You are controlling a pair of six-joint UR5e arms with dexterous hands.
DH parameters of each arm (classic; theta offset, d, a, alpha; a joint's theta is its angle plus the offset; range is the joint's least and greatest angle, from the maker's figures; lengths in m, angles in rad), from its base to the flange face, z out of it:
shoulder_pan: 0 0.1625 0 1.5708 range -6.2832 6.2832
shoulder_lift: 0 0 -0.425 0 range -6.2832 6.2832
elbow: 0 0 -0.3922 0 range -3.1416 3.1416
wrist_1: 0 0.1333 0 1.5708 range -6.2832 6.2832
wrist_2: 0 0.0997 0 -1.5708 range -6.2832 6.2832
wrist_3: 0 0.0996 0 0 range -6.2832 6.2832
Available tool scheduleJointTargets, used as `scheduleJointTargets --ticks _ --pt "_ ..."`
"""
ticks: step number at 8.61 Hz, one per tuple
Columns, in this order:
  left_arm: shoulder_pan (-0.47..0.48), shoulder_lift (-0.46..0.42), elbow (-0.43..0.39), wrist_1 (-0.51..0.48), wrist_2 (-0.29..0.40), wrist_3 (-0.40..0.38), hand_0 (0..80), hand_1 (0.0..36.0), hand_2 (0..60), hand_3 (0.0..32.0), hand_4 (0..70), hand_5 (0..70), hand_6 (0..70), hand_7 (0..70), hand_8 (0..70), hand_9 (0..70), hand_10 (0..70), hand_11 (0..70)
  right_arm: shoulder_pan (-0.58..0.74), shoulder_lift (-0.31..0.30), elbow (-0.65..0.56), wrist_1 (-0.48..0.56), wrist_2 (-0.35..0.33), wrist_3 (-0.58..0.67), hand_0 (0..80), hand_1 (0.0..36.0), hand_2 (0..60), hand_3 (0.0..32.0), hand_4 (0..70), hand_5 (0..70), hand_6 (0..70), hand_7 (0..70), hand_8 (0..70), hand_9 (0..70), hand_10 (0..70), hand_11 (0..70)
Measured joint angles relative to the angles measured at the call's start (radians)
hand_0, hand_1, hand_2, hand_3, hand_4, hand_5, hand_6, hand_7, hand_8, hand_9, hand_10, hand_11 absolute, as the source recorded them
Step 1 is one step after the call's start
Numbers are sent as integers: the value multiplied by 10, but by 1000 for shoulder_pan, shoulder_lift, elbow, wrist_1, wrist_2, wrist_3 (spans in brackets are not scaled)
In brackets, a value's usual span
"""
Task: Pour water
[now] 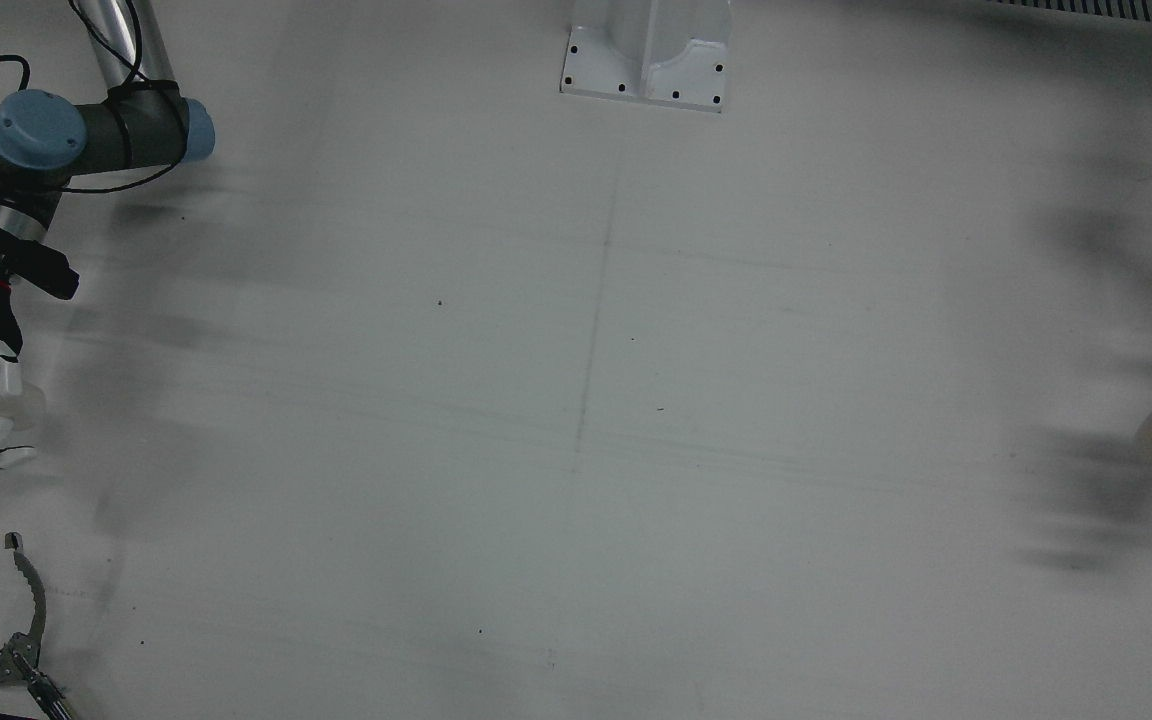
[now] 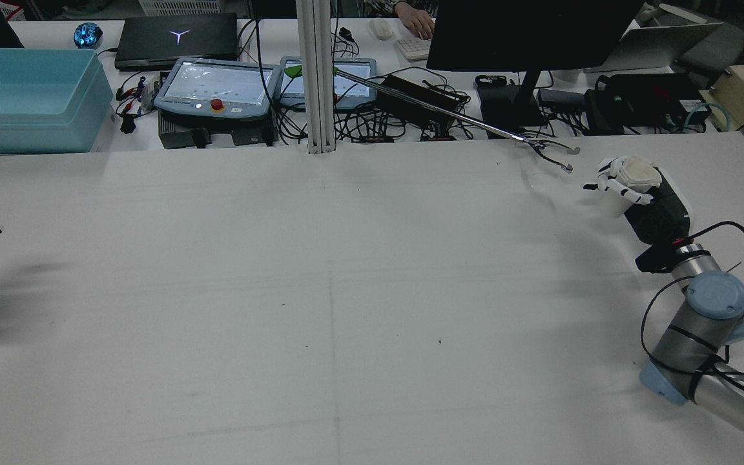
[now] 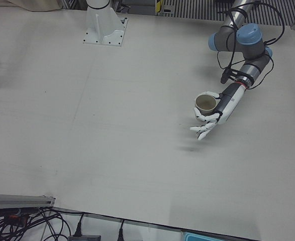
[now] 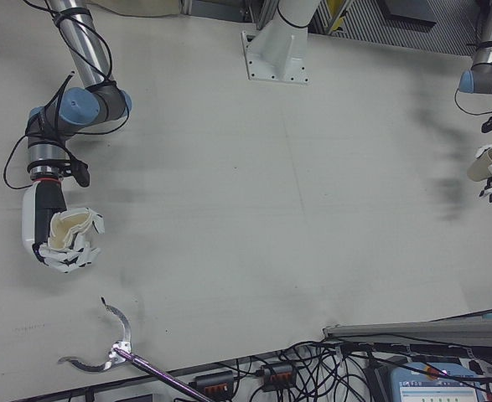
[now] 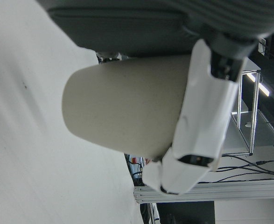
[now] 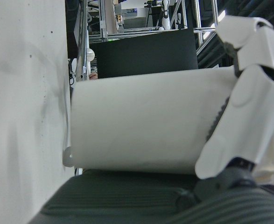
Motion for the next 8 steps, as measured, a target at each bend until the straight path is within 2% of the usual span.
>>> scheduleJointTargets --ticks 2,5,8 --pt "21 -22 48 -17 -2 38 797 360 600 0 700 700 194 245 67 74 88 147 20 -1 36 -2 -8 4 537 53 0 320 24 104 30 16 32 0 0 0" --pt "44 -40 129 -60 -3 49 779 360 600 0 700 700 192 242 65 72 87 146 29 -6 62 -7 -13 1 541 65 0 320 8 118 25 21 33 0 0 0" --pt "70 -45 193 -102 -3 57 795 360 600 0 700 700 190 240 66 72 86 145 32 -6 90 -10 -13 -3 541 77 0 320 28 140 33 36 34 0 0 0"
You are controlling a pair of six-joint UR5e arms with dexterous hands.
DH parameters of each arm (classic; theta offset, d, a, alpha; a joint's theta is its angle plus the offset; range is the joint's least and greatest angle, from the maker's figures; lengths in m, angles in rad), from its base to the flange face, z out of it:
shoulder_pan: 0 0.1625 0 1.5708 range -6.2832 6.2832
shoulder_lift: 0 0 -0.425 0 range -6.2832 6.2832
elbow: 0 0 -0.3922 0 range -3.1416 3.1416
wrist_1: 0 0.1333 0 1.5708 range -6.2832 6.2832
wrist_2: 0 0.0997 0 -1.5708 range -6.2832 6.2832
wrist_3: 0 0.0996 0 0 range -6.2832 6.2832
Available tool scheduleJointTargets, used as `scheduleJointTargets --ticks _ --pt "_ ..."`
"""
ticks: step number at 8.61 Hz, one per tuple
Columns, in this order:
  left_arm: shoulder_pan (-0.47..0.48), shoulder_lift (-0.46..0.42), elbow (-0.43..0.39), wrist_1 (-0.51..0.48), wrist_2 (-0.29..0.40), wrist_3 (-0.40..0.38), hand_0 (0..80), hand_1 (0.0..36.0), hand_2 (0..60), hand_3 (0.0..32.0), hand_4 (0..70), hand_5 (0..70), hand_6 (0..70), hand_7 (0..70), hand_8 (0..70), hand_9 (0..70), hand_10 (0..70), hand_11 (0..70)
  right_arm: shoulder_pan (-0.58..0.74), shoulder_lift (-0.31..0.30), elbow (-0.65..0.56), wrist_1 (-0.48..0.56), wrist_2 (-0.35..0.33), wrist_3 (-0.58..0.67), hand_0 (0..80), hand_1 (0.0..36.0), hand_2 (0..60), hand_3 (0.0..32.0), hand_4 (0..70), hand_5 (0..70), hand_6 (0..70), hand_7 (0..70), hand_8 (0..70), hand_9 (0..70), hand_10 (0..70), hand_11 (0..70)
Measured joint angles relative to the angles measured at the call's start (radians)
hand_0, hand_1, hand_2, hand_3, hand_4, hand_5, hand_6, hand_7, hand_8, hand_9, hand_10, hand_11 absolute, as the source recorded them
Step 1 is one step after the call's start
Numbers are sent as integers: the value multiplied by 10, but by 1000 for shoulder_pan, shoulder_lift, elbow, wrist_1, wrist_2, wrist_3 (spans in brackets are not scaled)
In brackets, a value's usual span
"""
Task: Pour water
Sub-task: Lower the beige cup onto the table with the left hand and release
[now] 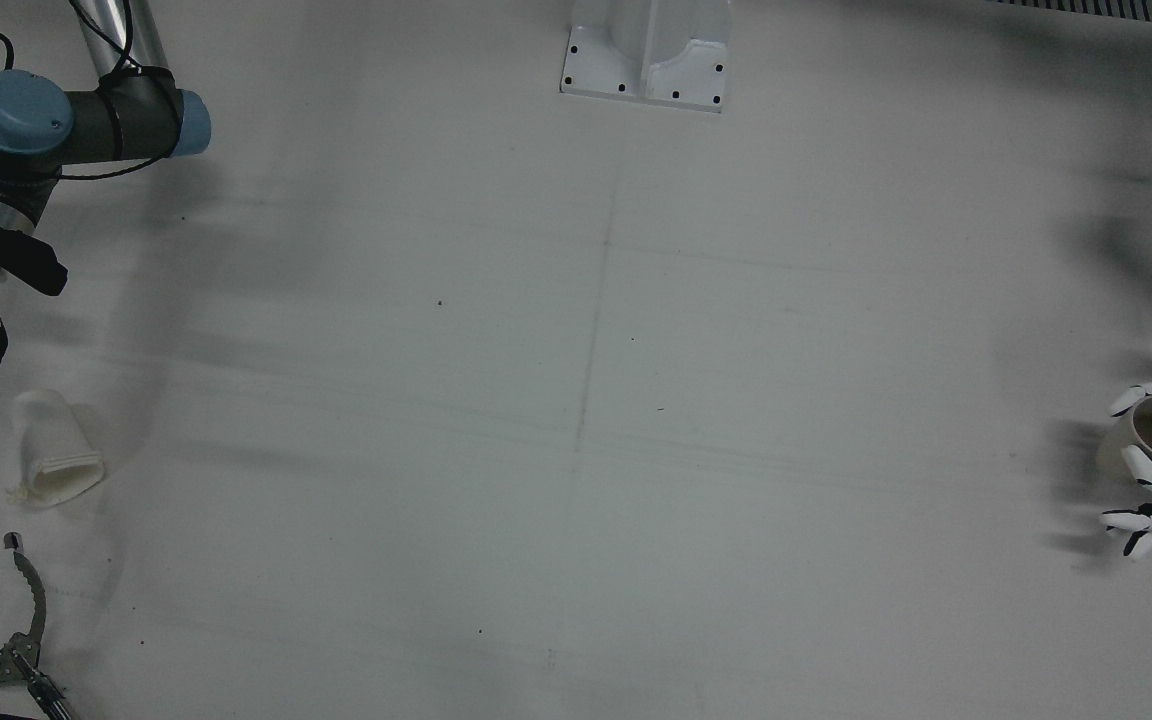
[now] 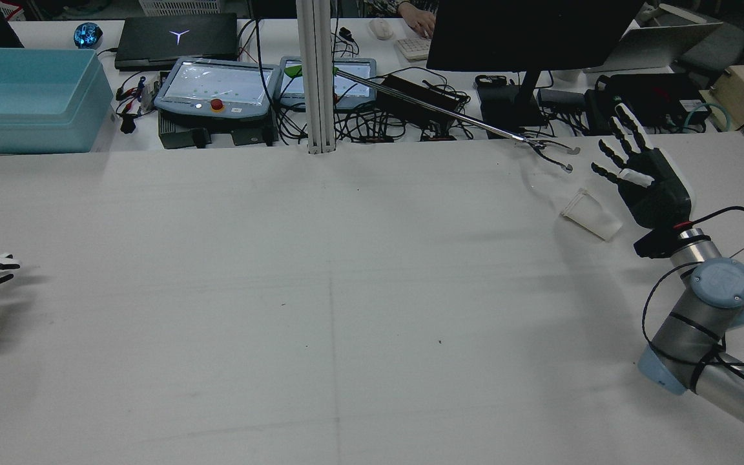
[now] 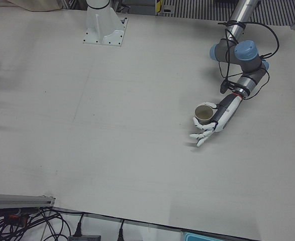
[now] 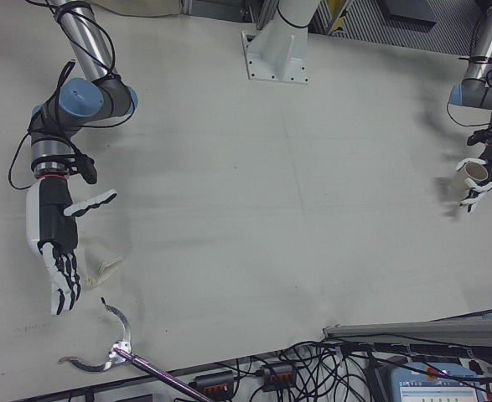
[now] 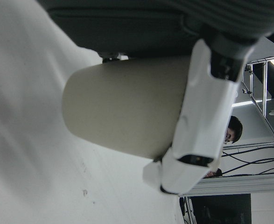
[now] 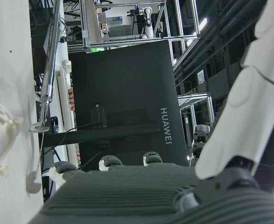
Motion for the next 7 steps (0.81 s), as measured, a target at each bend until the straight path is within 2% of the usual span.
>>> scheduleJointTargets --ticks 1,2,3,4,5,7 --pt "8 0 14 -8 0 3 755 311 415 0 700 700 168 218 53 54 69 117 0 1 5 0 0 -1 541 79 0 320 30 145 34 41 34 0 0 0" --pt "14 -1 21 -12 2 4 608 191 14 0 475 381 64 124 18 10 21 45 1 1 11 -1 0 -3 543 83 0 320 35 148 36 44 33 0 0 0" --pt "18 -1 24 -12 5 4 562 149 0 0 192 97 6 47 8 0 0 4 1 0 17 -1 0 -4 546 88 0 320 36 149 34 46 32 0 0 0" --pt "21 -1 26 -5 8 5 524 107 0 30 97 10 0 11 0 0 0 0 1 -2 28 -1 0 -10 546 91 0 320 47 152 38 48 32 0 0 0" --pt "23 0 27 4 11 6 508 85 0 76 69 0 0 6 0 0 0 0 2 -9 48 -2 0 -23 549 96 0 320 59 159 46 52 30 0 0 0" --pt "23 0 28 7 13 3 487 50 0 110 44 0 0 6 0 0 0 0 2 -15 85 -26 0 -38 547 99 0 320 58 159 46 53 28 0 0 0"
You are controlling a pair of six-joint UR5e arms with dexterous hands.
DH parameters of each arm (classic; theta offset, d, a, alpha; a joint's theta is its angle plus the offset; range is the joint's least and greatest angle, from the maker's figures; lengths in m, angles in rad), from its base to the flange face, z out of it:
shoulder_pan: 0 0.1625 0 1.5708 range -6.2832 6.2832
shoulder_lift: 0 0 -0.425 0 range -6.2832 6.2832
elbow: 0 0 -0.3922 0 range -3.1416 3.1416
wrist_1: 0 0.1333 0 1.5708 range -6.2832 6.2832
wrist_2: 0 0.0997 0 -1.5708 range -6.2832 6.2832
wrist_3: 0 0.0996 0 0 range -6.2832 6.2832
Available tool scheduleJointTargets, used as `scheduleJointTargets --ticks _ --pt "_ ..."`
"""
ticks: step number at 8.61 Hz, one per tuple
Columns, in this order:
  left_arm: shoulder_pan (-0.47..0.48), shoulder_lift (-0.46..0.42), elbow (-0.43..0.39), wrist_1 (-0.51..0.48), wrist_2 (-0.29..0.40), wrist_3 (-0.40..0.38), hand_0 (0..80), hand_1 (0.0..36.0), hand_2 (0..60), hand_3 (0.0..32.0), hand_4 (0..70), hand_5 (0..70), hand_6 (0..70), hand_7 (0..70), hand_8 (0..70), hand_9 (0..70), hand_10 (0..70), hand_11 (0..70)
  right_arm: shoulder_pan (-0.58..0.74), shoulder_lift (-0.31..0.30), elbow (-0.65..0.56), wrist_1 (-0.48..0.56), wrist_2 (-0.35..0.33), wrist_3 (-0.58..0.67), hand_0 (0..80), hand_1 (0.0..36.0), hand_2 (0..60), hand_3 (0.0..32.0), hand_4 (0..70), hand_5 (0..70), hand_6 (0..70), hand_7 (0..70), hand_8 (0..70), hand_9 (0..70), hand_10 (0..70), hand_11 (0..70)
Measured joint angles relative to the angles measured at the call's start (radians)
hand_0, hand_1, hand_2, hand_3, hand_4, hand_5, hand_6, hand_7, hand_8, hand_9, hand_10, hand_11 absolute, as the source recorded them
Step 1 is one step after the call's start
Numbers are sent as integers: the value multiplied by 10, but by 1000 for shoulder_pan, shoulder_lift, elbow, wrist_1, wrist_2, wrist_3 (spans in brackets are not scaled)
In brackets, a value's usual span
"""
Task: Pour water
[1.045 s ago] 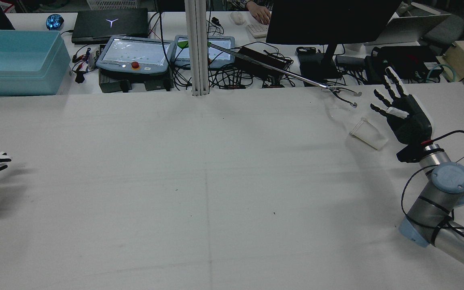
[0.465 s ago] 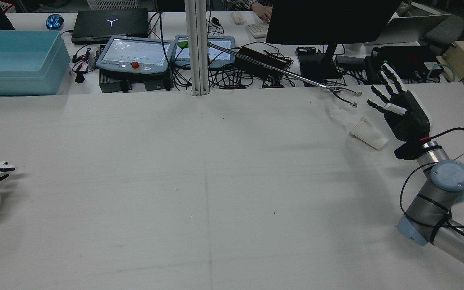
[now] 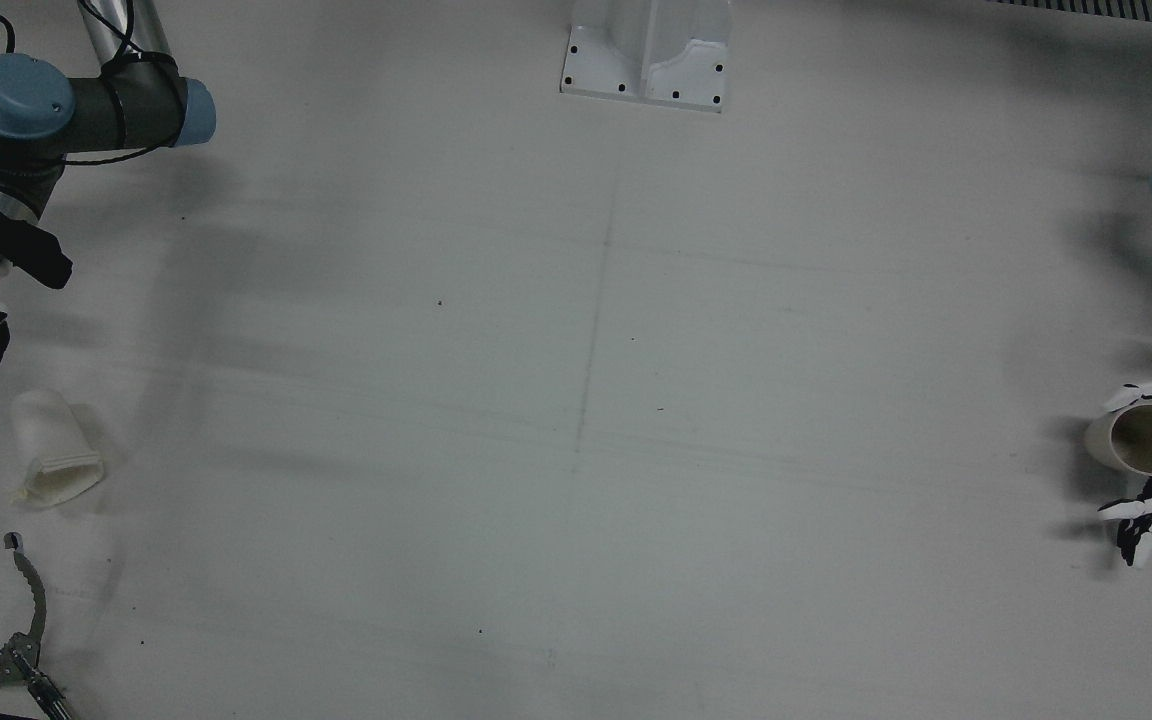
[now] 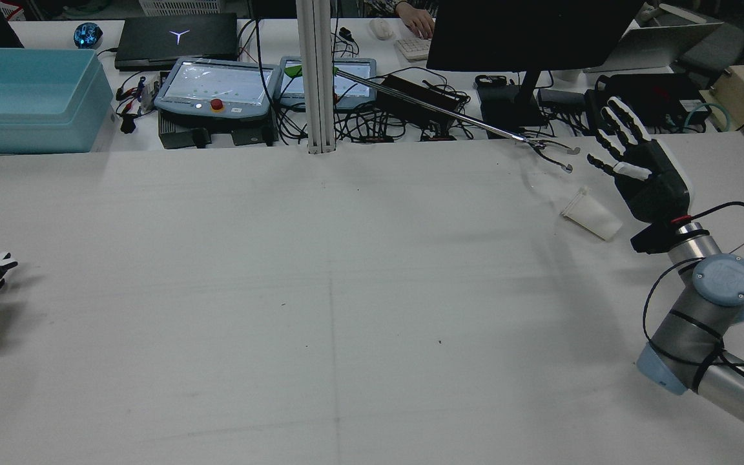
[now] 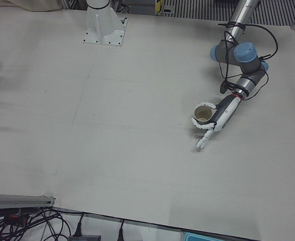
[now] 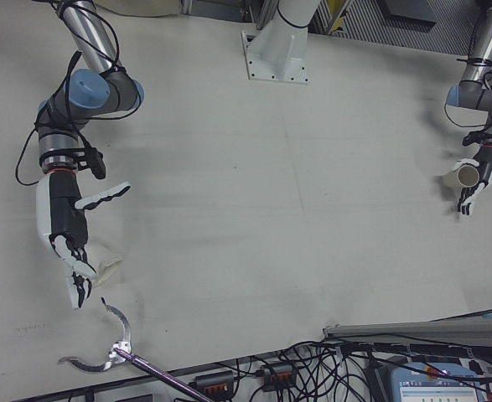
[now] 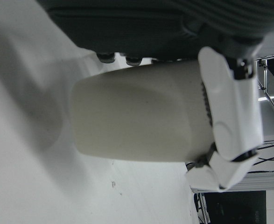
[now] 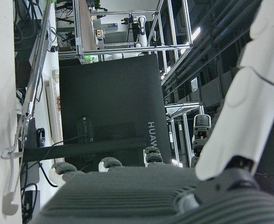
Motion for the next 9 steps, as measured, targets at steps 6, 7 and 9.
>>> scheduleJointTargets --ticks 6,7,9 --pt "-14 77 -50 -55 -9 -114 495 64 0 128 39 0 0 14 0 0 0 0 4 -1 68 -58 0 -9 554 111 0 320 79 168 56 65 27 0 0 0" --pt "-60 132 -103 -55 -4 -153 479 35 0 84 80 38 0 31 0 0 0 0 14 -1 102 -73 -1 -20 545 102 0 320 189 200 84 88 41 3 0 0" --pt "-291 211 -244 -49 76 -192 494 40 0 28 151 121 41 95 0 5 6 19 93 -6 271 -202 -108 -76 534 73 0 106 336 254 169 147 55 16 0 0"
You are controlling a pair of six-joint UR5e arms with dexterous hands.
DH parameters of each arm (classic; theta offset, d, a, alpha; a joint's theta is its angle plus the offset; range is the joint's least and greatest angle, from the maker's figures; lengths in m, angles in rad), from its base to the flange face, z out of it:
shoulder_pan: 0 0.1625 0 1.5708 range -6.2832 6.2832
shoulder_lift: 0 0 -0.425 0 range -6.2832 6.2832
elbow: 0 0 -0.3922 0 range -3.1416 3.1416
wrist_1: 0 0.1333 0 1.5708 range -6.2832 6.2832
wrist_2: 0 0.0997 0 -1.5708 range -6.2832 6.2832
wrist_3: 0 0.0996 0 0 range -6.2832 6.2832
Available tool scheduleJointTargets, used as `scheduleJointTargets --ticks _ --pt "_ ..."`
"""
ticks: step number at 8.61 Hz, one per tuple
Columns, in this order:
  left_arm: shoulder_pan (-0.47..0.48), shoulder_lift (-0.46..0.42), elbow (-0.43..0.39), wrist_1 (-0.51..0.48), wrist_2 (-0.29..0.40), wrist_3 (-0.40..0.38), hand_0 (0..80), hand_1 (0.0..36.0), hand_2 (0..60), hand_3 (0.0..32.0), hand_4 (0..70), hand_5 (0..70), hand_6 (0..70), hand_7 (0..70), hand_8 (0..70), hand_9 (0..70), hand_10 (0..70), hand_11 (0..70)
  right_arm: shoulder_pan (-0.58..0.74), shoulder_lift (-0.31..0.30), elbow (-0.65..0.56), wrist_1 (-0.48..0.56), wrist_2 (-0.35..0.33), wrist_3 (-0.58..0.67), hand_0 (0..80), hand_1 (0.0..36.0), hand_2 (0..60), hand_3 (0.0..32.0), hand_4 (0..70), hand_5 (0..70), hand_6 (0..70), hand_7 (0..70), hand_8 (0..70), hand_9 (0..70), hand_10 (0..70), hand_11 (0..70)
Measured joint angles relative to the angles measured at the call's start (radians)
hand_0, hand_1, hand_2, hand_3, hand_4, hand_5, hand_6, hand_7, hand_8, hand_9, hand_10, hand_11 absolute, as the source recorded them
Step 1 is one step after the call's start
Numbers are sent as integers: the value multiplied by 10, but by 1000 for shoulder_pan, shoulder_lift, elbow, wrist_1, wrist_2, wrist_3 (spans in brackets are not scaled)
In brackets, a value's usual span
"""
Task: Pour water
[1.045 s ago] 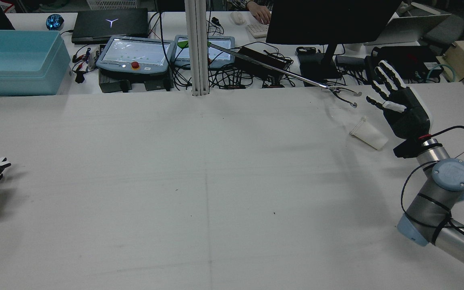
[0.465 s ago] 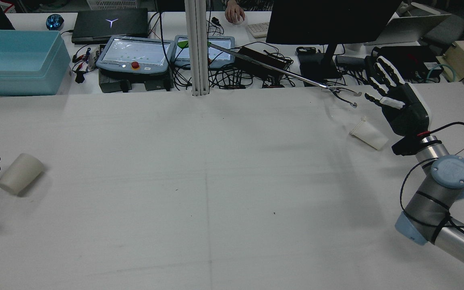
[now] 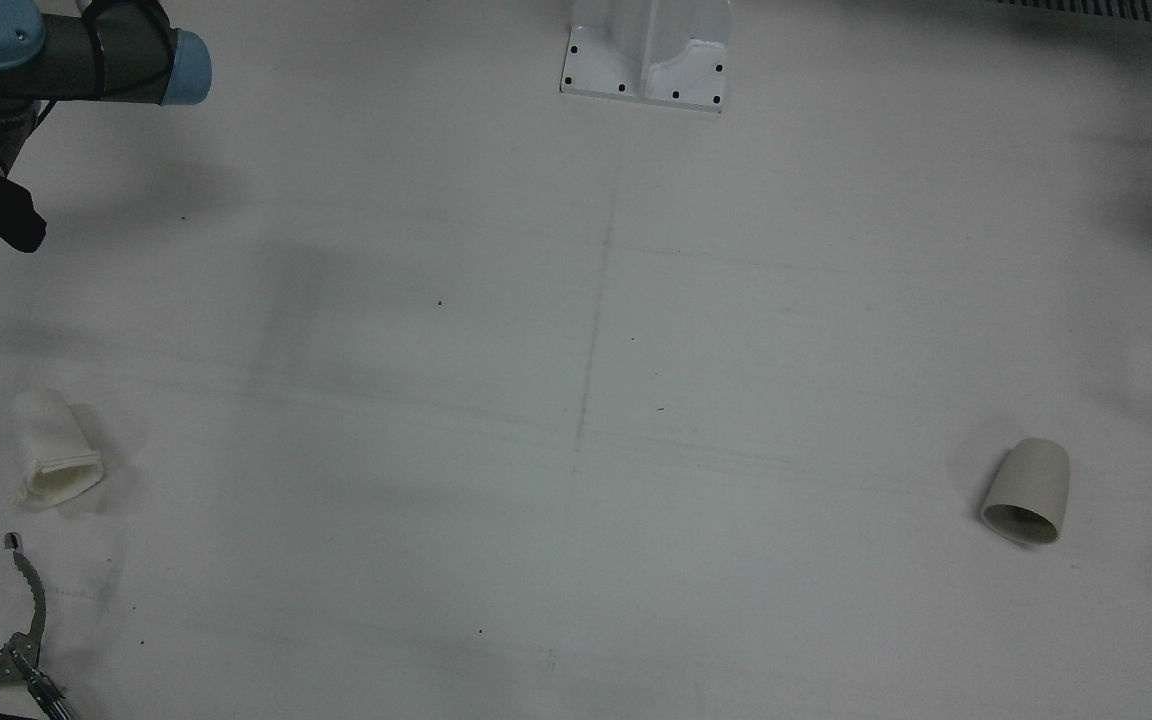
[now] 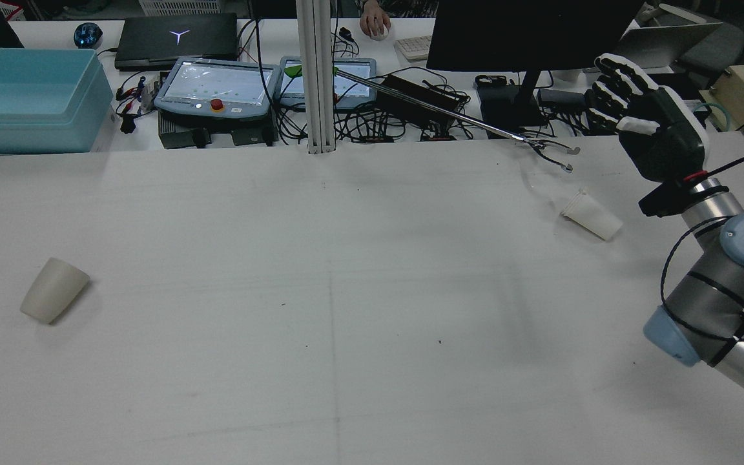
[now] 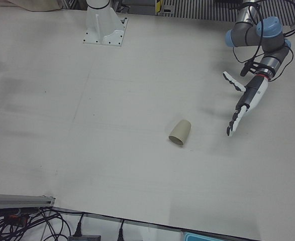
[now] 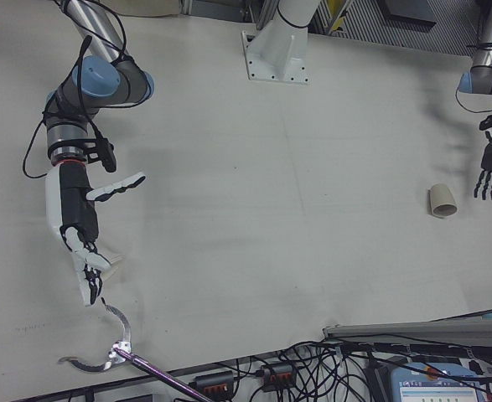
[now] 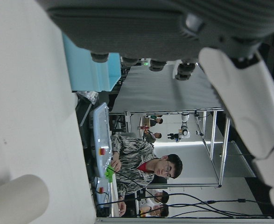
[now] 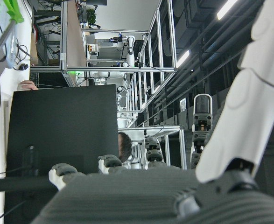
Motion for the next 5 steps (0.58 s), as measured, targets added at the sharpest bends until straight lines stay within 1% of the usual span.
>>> scheduleJointTargets --ticks 1,2,3,4,5 --pt "-110 7 -89 37 56 2 515 59 0 0 221 166 74 130 4 12 20 41 42 -38 110 -45 -63 -63 536 76 0 22 378 271 224 184 62 30 9 21" --pt "-197 4 -190 114 129 49 519 65 0 0 249 179 77 130 5 12 22 45 70 -108 220 -66 -99 -165 537 79 0 0 397 264 249 196 65 33 22 40" --pt "-267 -16 -254 188 209 120 518 63 0 0 233 154 70 118 4 9 30 56 83 -177 300 -75 -121 -288 528 75 0 4 337 204 208 158 54 20 29 50" --pt "-313 -46 -250 223 257 159 510 57 0 0 147 58 46 91 0 4 30 57 85 -227 327 -72 -132 -371 483 10 0 104 132 113 87 35 34 0 21 36" --pt "-341 -72 -211 234 272 126 503 55 0 0 134 63 42 82 0 2 30 57 86 -261 316 -47 -135 -370 488 17 0 112 157 141 94 39 28 0 0 0"
